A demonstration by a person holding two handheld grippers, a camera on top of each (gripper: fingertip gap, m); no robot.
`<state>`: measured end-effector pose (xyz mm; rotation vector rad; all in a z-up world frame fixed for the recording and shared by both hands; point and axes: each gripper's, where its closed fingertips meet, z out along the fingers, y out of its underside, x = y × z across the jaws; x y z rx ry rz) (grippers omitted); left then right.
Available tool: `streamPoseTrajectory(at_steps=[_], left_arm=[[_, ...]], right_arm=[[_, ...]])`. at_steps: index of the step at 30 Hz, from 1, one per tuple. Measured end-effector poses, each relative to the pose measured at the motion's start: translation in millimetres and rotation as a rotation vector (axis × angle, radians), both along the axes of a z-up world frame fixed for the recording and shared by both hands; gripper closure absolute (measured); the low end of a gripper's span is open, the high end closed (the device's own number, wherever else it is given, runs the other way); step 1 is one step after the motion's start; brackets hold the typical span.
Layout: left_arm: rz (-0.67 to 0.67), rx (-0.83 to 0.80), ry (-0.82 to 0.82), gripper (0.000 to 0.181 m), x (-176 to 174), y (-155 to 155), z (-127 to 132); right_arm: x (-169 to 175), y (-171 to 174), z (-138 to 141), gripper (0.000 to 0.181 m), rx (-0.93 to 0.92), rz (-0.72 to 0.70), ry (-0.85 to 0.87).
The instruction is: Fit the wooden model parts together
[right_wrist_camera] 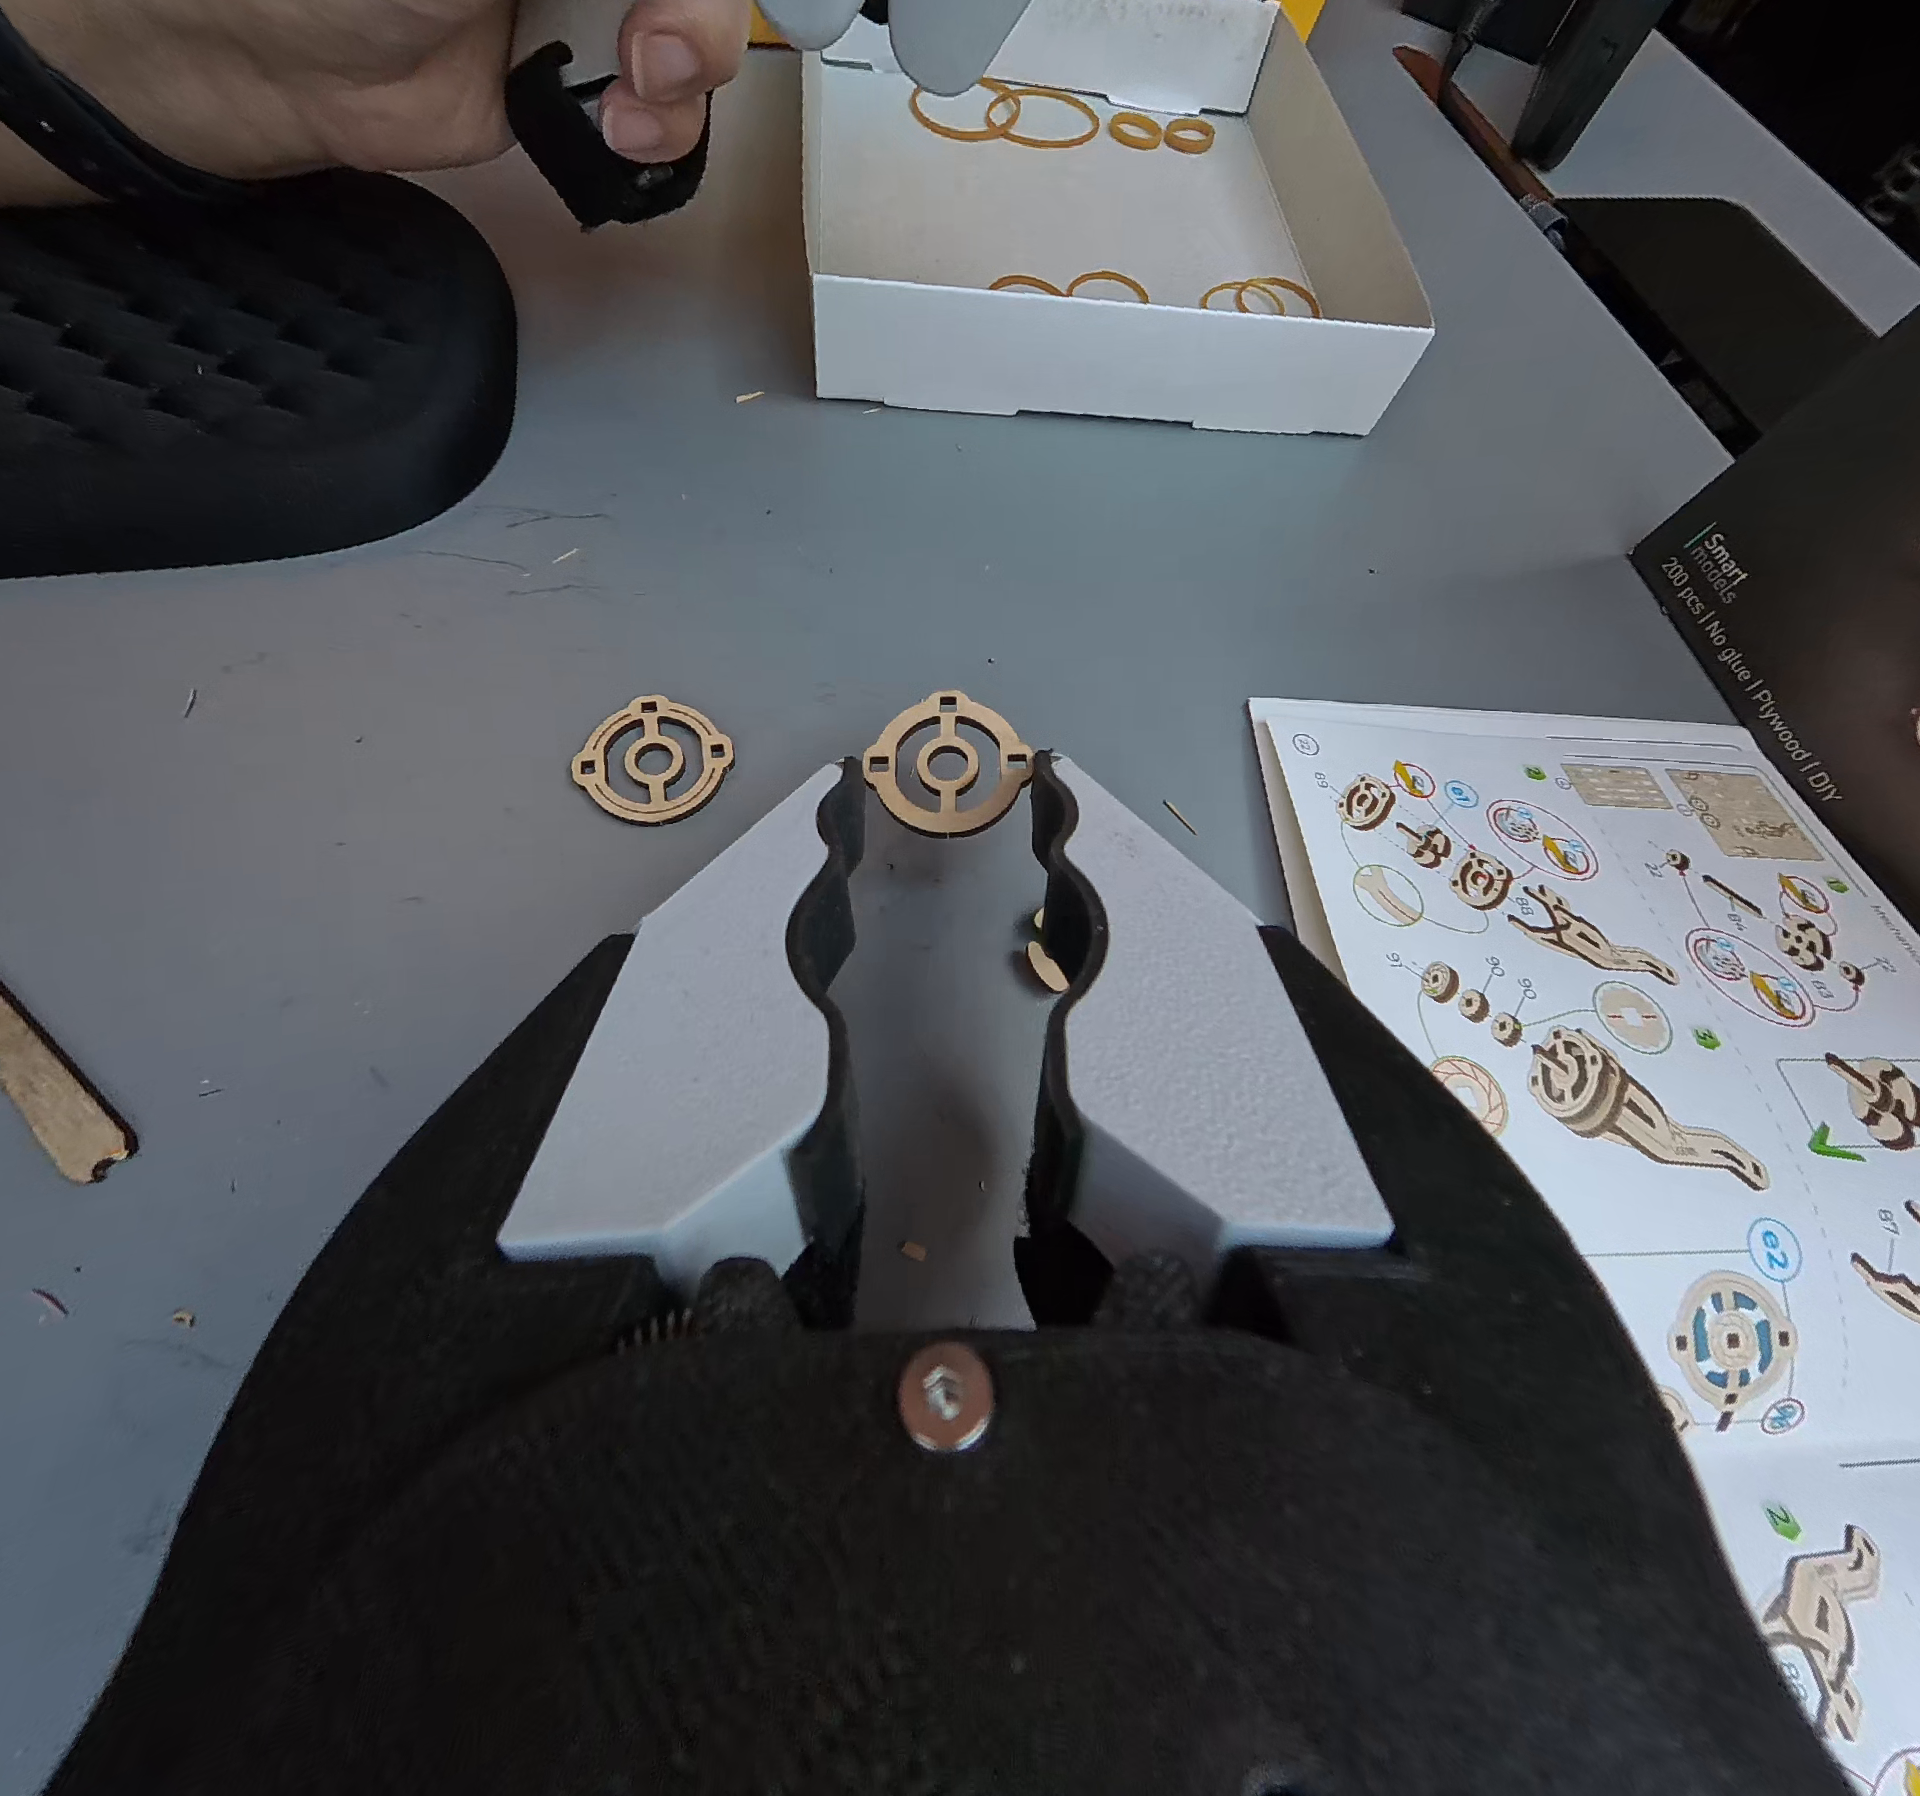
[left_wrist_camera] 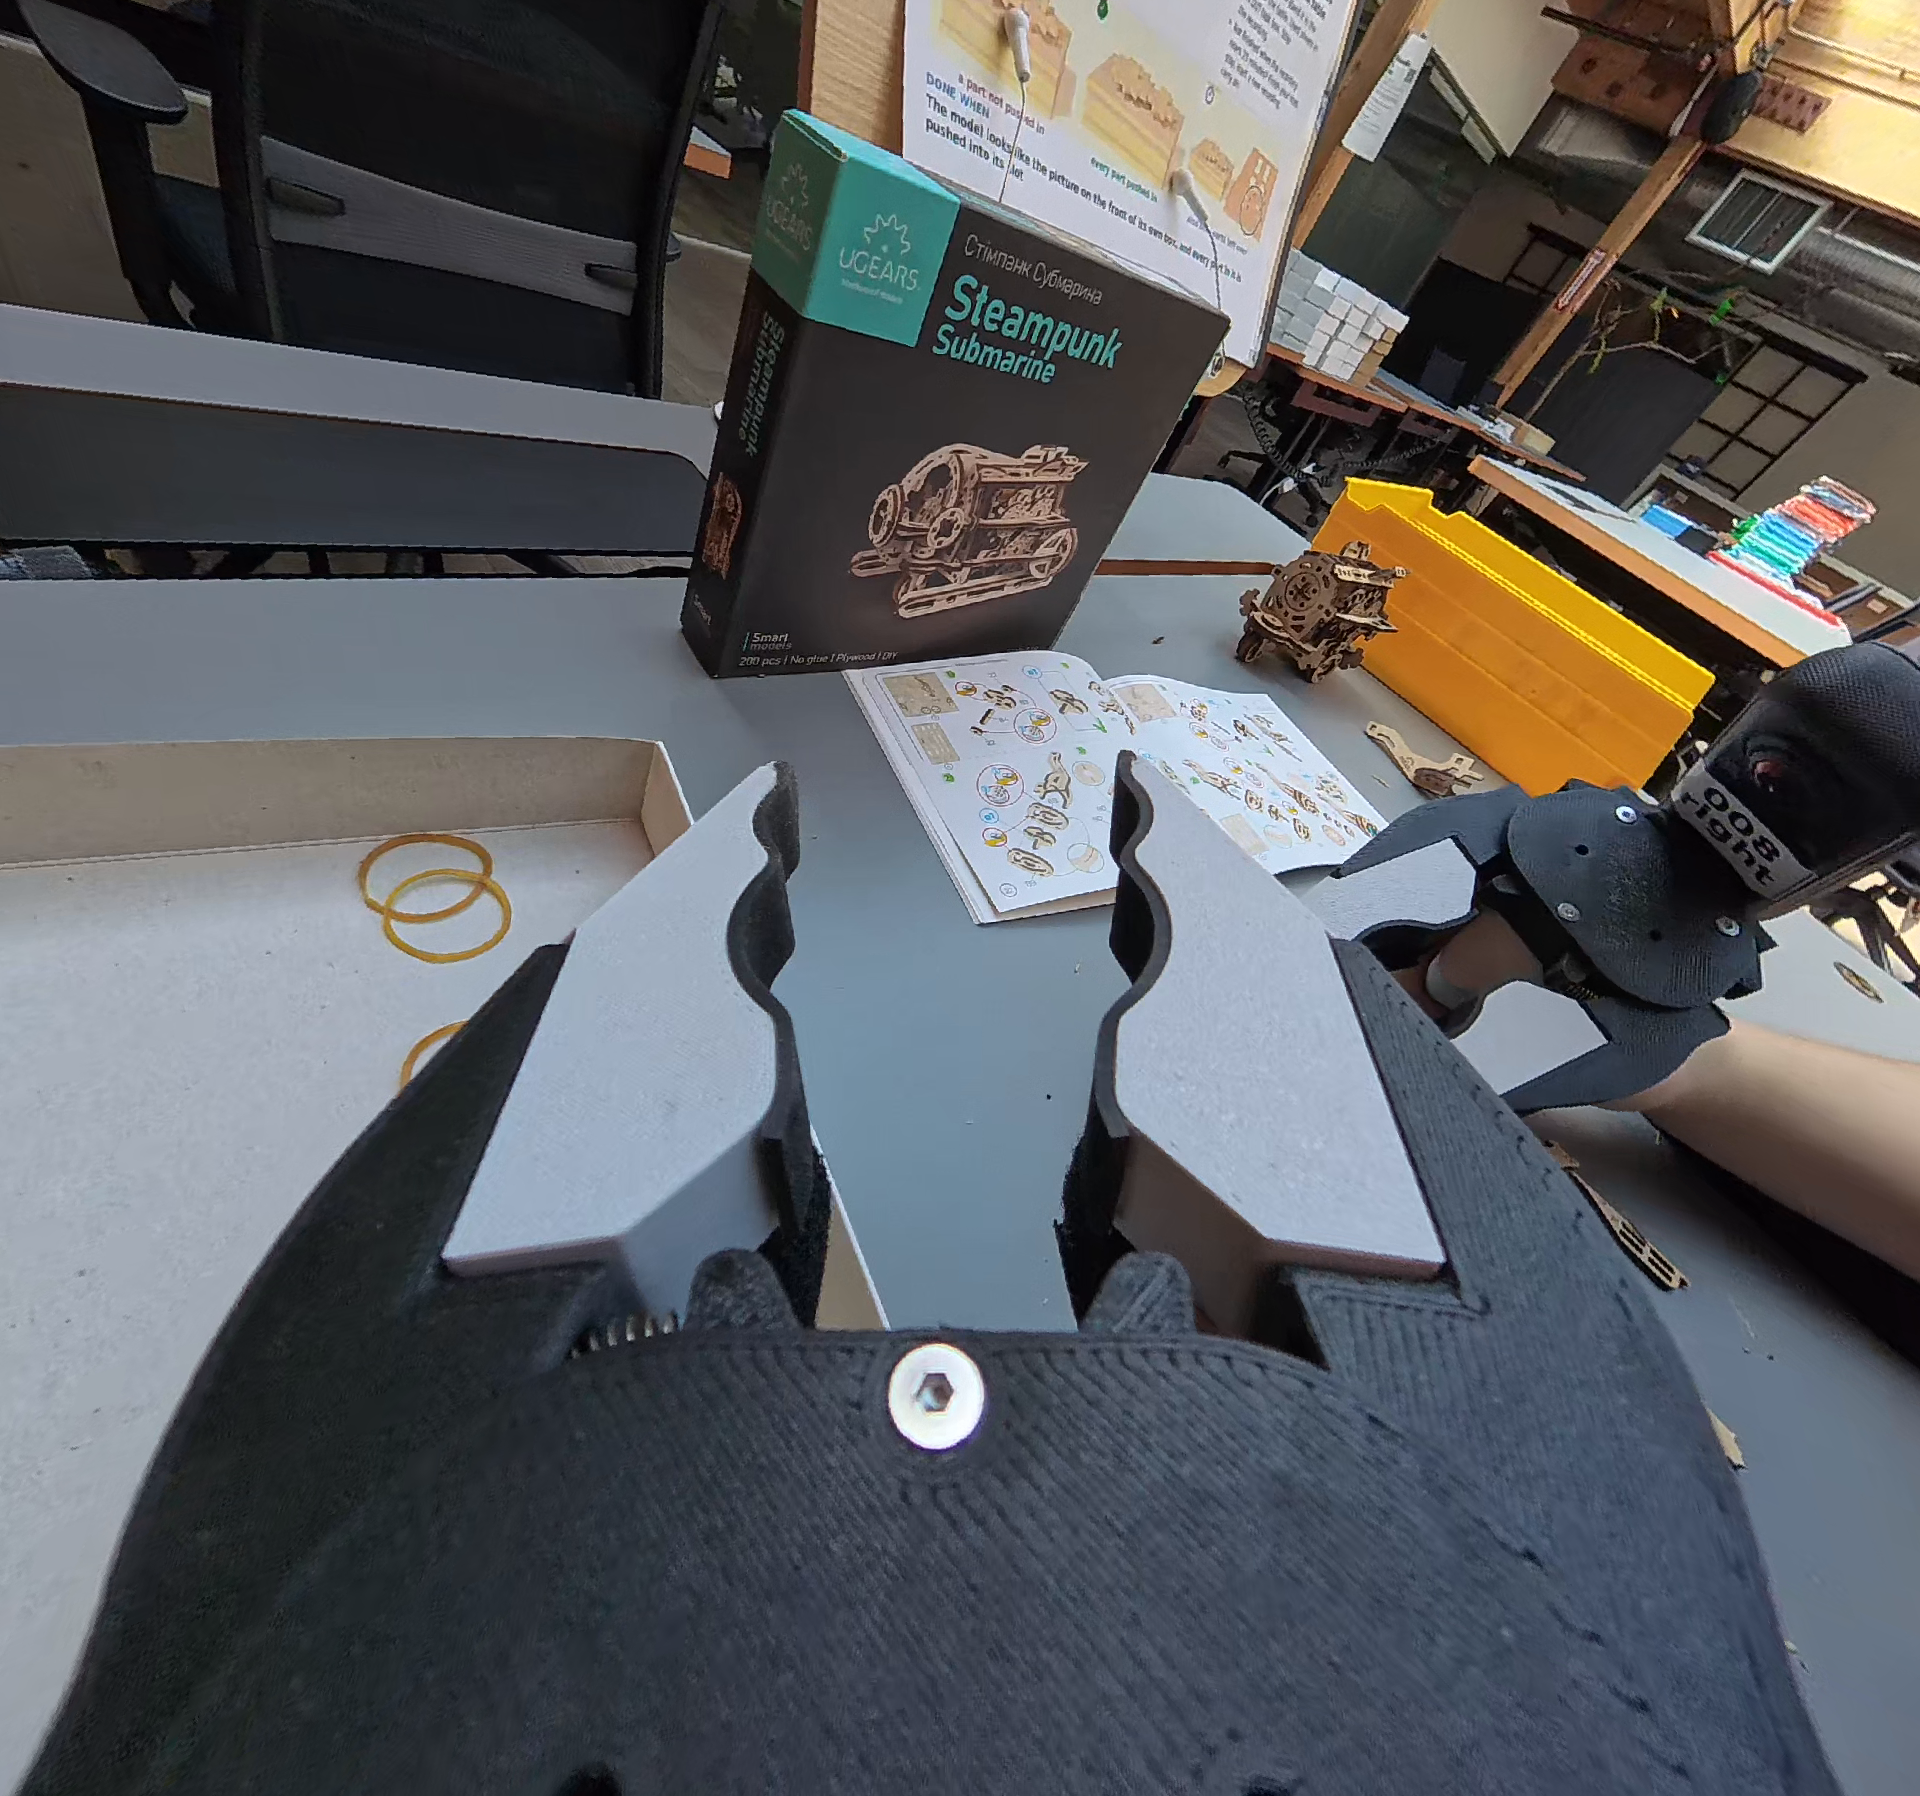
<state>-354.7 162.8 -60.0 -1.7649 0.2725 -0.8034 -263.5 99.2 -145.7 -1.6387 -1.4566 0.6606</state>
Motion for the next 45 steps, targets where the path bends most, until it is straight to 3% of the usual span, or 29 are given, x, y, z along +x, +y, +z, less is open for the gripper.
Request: streamPoseTrajectory(at_steps=[27,35,45], left_arm=[[-0.006,-0.009,-0.012,0.122,1.0,-0.5,-0.9],[-0.021,-0.022,-0.001,0.122,5.6,-1.0,-4.3],[-0.023,-0.032,-0.018,0.122,4.1,-0.4,-4.4]], right_arm=[[-0.2,0.1,-2.7,0.150,0.012,0.012,-0.020],[-21.9,0.5,-1.6,0.149,-0.035,0.052,-0.029],[-17.6,1.2,-19.3,0.149,-0.067,0.046,-0.118]])
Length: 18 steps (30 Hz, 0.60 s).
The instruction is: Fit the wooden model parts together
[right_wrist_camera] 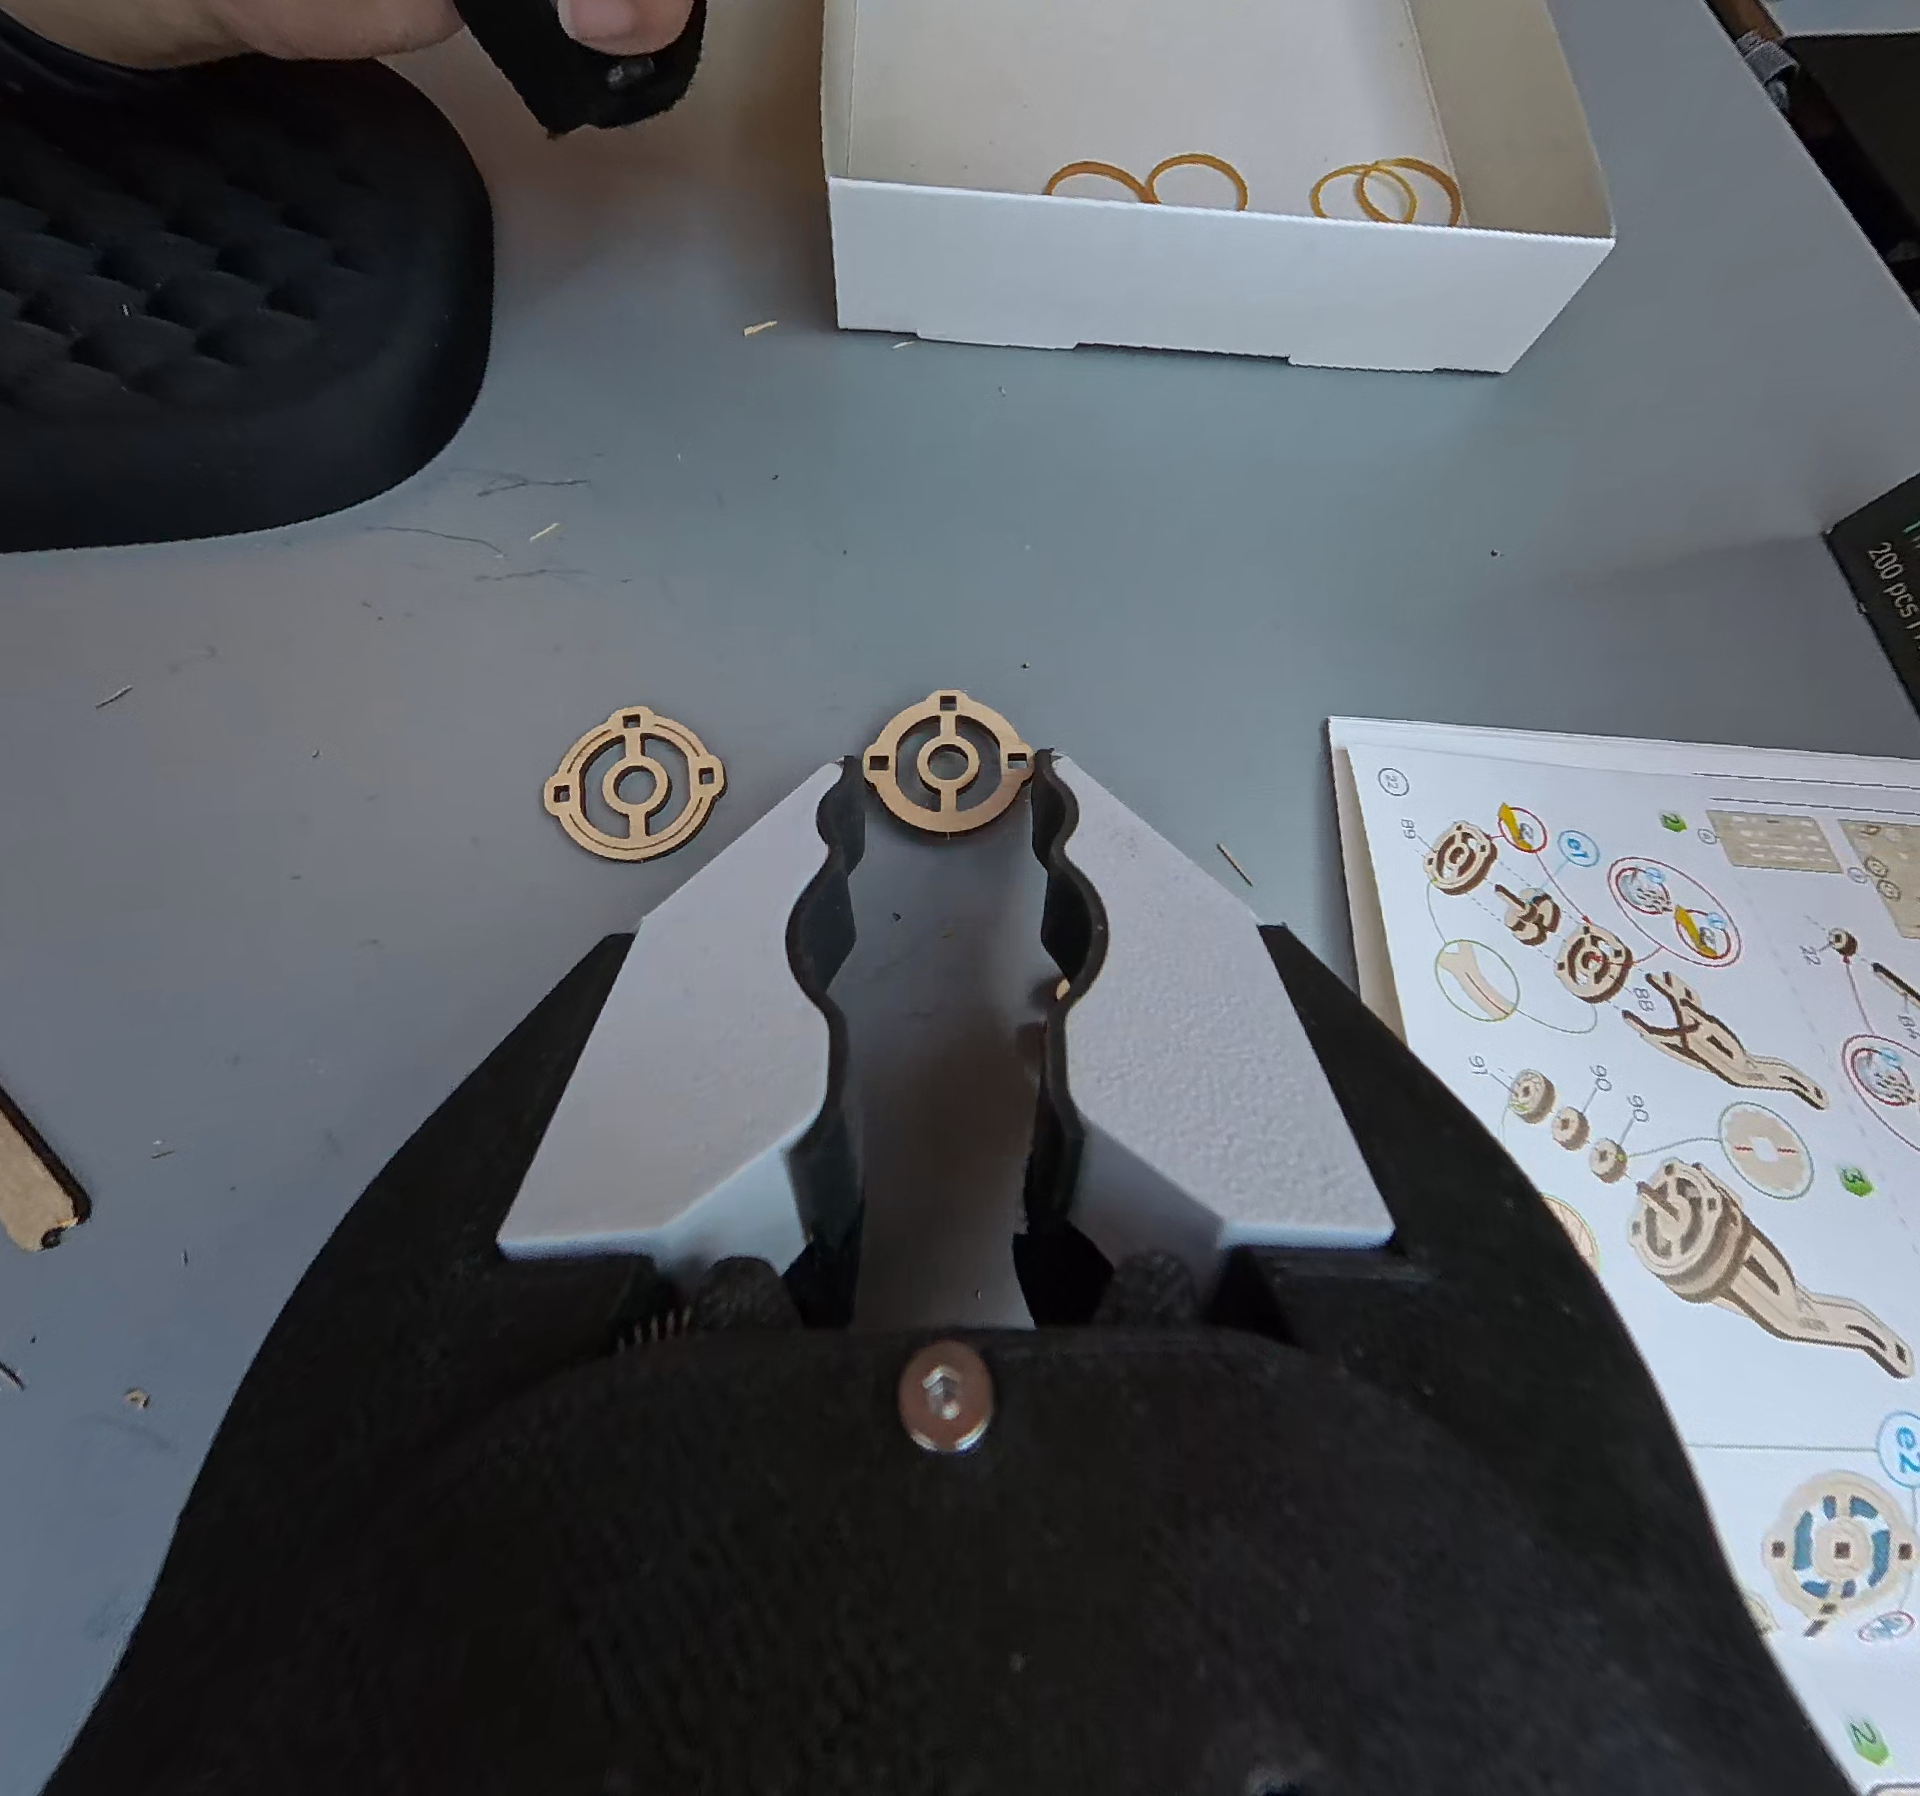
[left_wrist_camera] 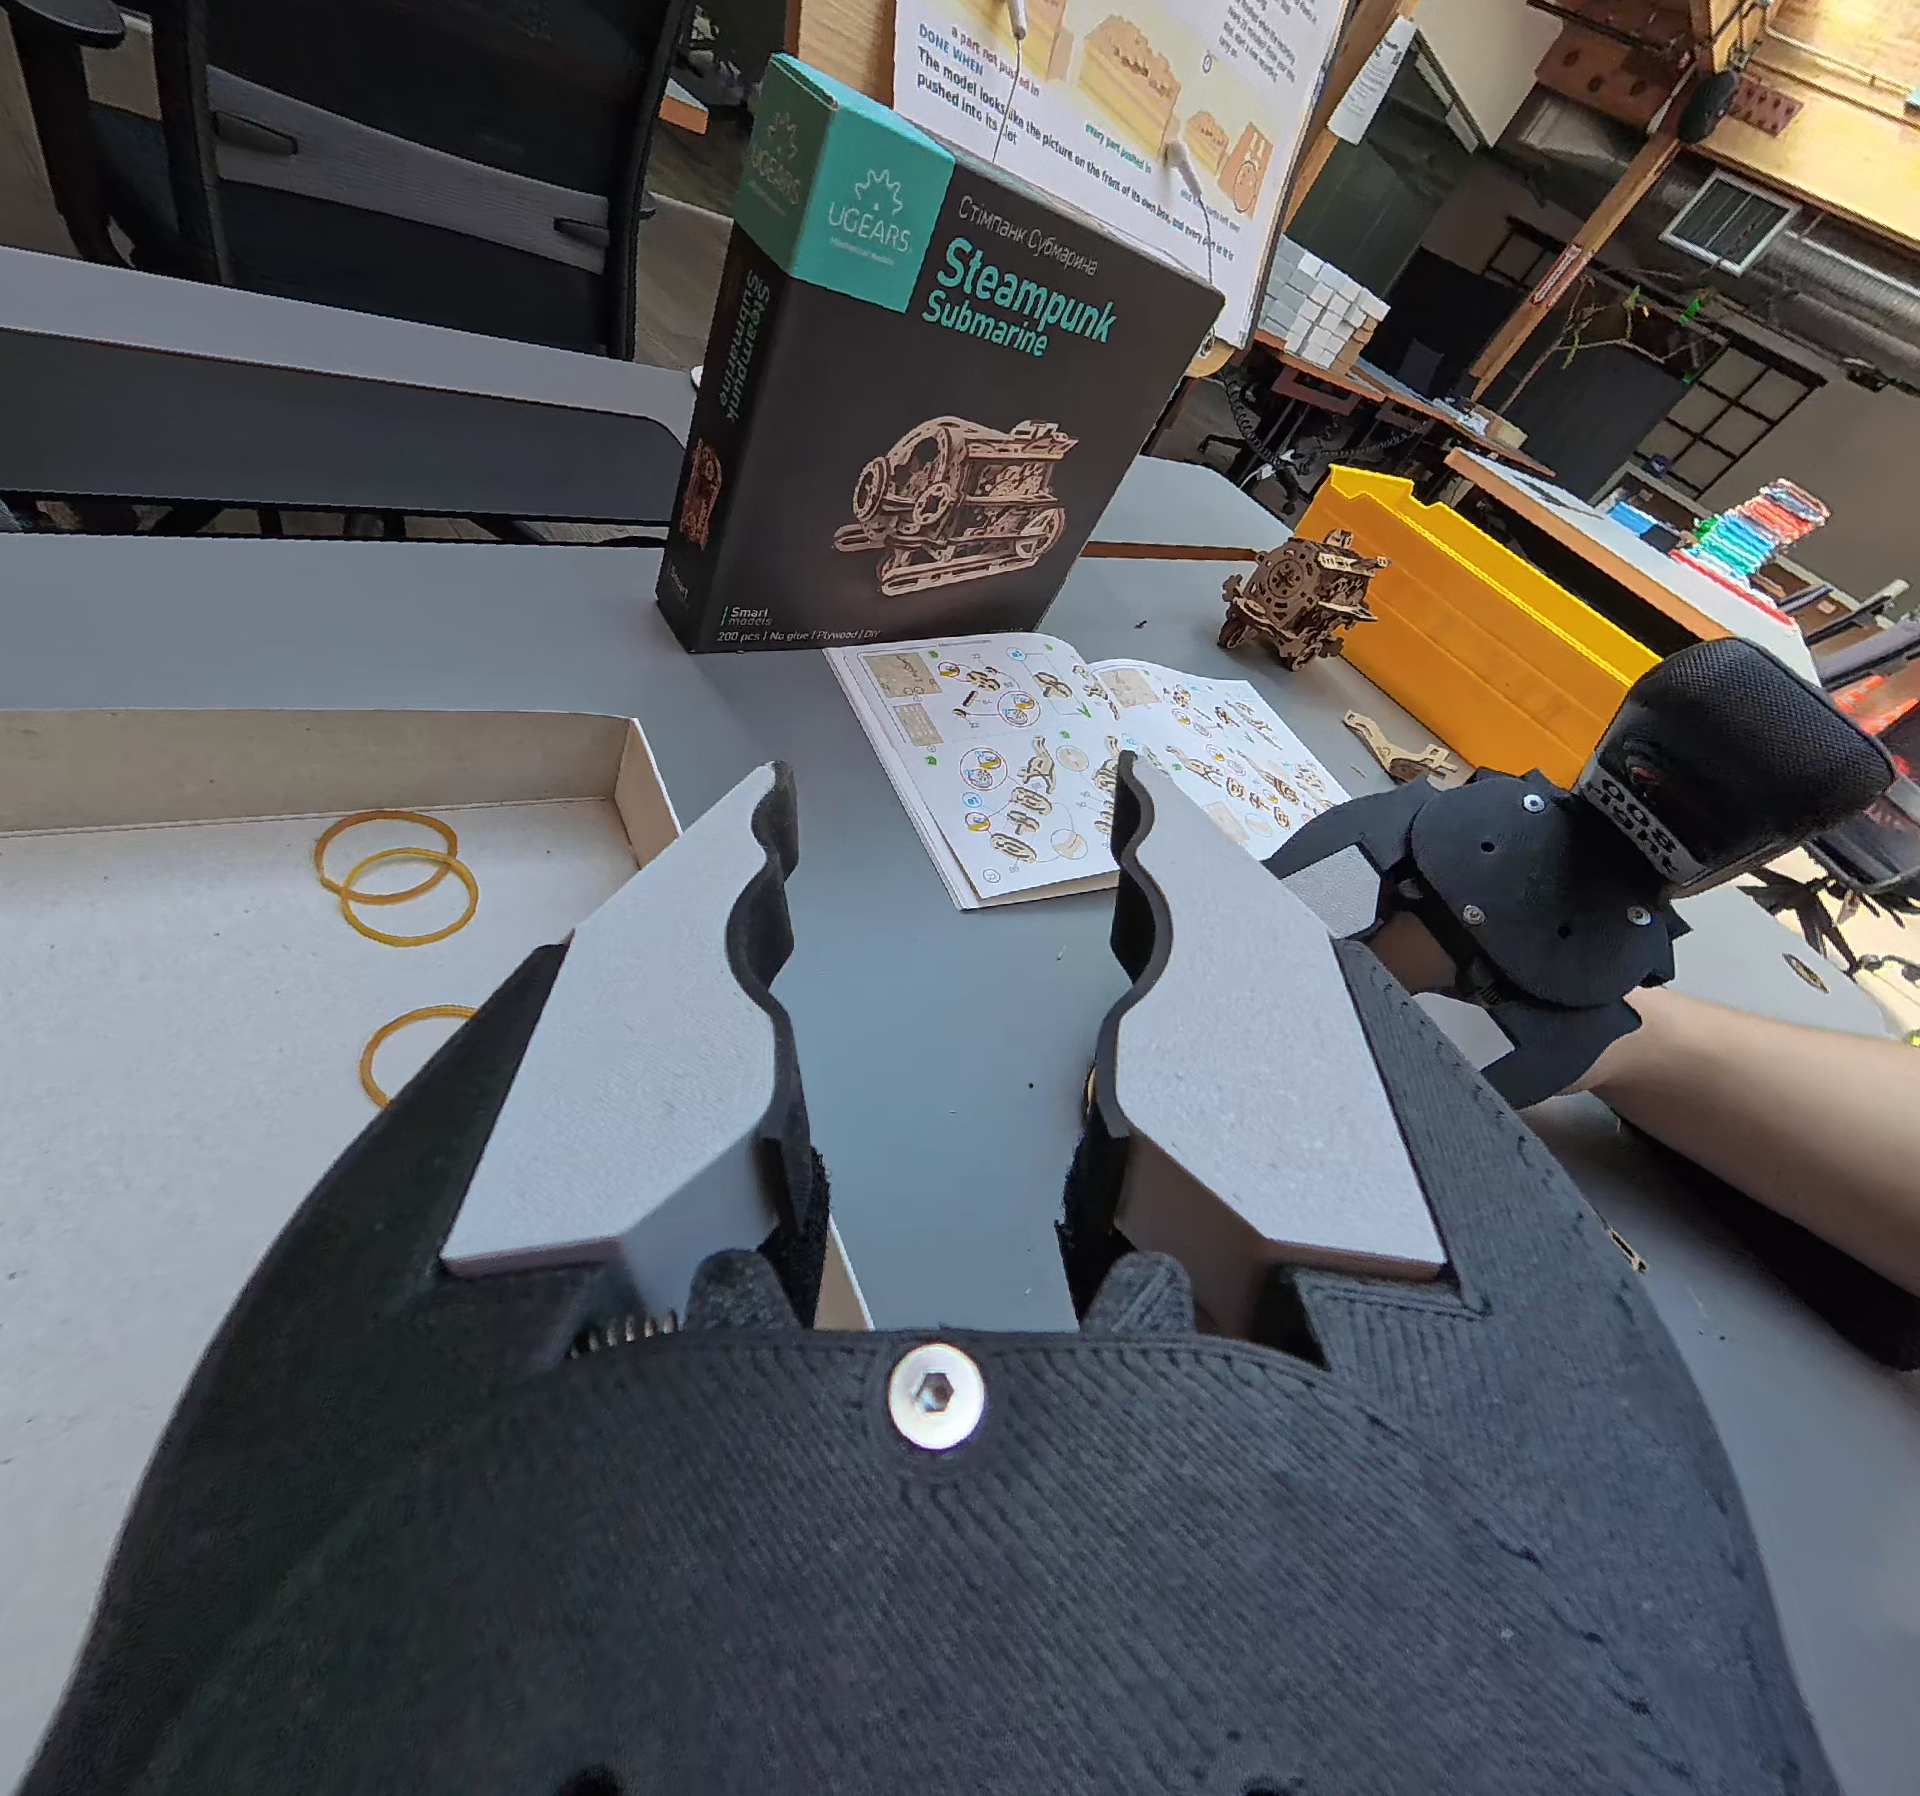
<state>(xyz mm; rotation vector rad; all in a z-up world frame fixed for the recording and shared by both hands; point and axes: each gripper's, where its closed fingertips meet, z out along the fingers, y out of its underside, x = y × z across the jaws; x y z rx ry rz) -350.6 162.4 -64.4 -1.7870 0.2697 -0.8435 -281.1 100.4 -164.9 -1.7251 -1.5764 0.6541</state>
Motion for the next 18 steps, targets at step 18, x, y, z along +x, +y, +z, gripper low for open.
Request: streamPoseTrajectory(at_steps=[18], left_arm=[[-0.006,-0.003,-0.006,0.121,1.9,-0.7,0.3]], right_arm=[[0.1,-0.4,-2.7,0.149,-0.051,0.007,-0.004]])
